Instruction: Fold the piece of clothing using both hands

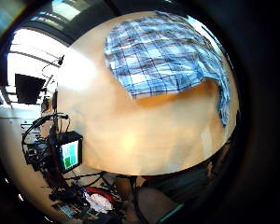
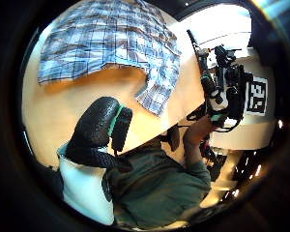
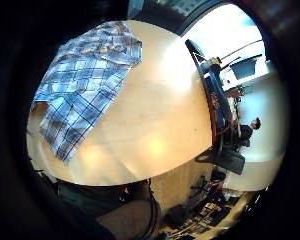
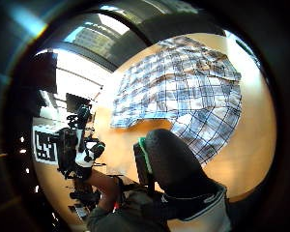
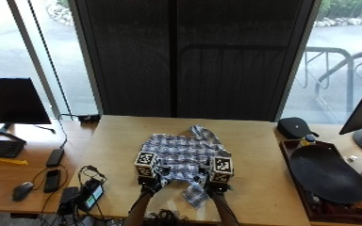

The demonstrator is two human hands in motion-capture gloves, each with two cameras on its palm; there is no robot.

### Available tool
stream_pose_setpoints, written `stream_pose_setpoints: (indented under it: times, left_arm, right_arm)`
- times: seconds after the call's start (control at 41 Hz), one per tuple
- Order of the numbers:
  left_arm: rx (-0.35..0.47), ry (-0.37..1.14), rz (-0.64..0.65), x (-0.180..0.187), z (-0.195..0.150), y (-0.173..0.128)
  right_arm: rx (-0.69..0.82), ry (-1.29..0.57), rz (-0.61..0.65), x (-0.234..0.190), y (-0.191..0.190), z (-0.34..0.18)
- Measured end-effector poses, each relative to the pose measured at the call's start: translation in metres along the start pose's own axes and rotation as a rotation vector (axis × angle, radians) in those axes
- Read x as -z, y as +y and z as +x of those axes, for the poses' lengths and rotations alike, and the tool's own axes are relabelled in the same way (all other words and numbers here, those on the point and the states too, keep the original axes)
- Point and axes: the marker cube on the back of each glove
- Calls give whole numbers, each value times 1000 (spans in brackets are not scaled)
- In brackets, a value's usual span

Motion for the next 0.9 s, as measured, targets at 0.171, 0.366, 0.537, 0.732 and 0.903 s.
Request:
stream_pose_setpoints:
  times: [0.171, 0.366, 0.537, 0.732, 0.903]
  left_arm:
    - [18, -28, -100, -33, -12, -18]
    - [79, -139, -191, -30, -17, -7]
    - [22, -187, -126, -51, -27, -30]
    - [-8, -127, -92, -56, -20, -29]
    - [47, -186, -20, -52, -23, -21]
  right_arm:
    - [66, -17, -217, -38, 15, -10]
    - [119, 28, -322, -56, 17, -10]
    - [146, 73, -438, -50, 27, -11]
    - [140, 52, -509, -59, 27, -8]
    - [168, 138, -320, -58, 17, -12]
